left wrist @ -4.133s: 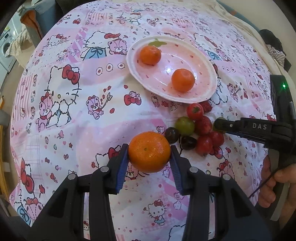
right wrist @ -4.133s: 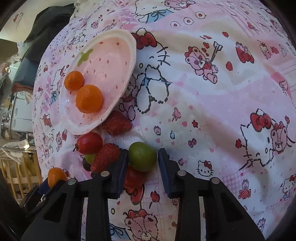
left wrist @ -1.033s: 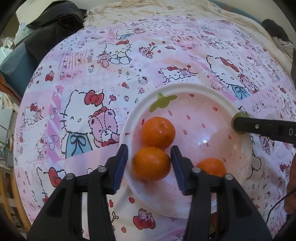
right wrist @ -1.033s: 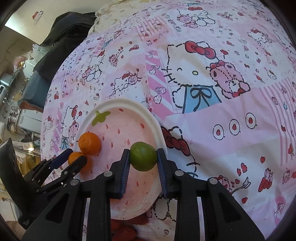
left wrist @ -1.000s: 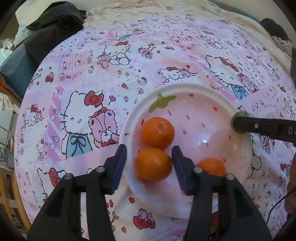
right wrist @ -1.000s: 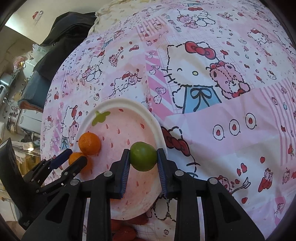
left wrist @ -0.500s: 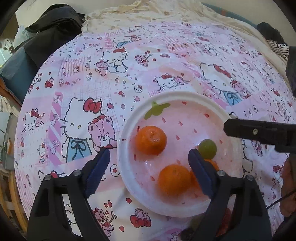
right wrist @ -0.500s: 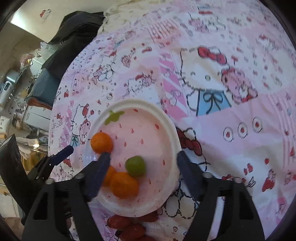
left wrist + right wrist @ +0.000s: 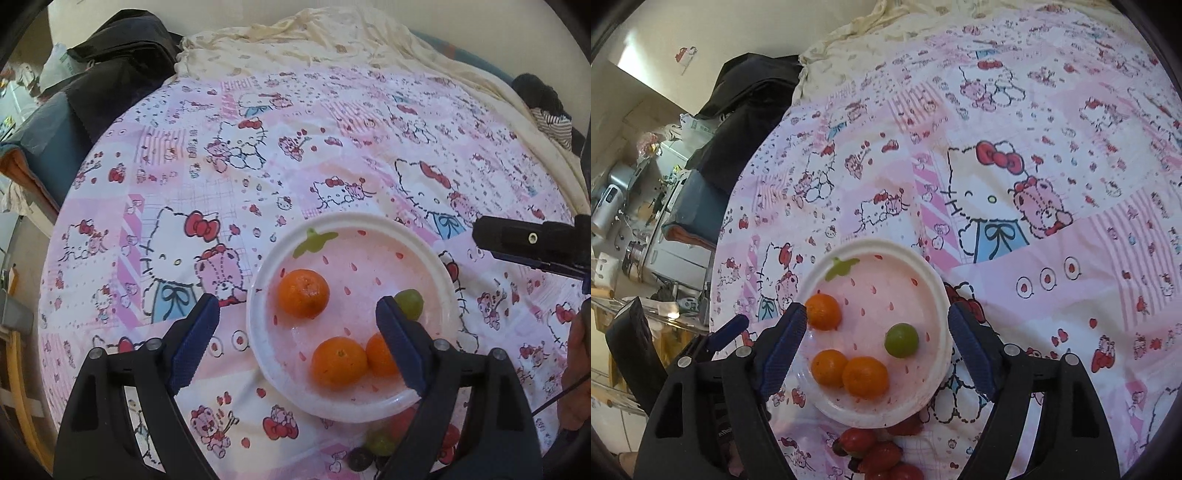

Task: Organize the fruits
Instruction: 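Lower the green lime onto the plate and open the right tool, then withdraw both tools from the plate toward the remaining fruit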

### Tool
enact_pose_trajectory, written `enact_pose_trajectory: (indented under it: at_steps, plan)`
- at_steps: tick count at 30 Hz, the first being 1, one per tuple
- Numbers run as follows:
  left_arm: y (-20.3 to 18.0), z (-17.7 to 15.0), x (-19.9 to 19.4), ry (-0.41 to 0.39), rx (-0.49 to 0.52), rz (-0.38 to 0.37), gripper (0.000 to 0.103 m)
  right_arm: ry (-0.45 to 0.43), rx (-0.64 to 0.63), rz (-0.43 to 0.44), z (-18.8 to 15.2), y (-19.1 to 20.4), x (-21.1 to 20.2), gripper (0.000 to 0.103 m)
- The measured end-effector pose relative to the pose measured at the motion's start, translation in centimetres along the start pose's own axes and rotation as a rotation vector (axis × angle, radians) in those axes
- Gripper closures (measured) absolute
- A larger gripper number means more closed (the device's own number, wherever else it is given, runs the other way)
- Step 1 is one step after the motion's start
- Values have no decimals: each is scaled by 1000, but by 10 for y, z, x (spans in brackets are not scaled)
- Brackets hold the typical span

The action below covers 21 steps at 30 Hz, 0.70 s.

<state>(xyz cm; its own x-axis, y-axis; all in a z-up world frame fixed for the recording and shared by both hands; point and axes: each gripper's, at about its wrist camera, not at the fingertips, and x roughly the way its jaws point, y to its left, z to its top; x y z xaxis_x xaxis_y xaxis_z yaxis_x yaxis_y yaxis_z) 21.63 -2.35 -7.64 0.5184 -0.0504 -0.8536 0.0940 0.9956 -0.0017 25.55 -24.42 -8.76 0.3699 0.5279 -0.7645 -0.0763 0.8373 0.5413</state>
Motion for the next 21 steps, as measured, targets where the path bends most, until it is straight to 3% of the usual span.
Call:
enact_pose_trajectory:
  at_steps: [21]
  plan:
    - [39,-37,-78,-58,-148,7,19,-62,-30,-25,-46,14,-67,22]
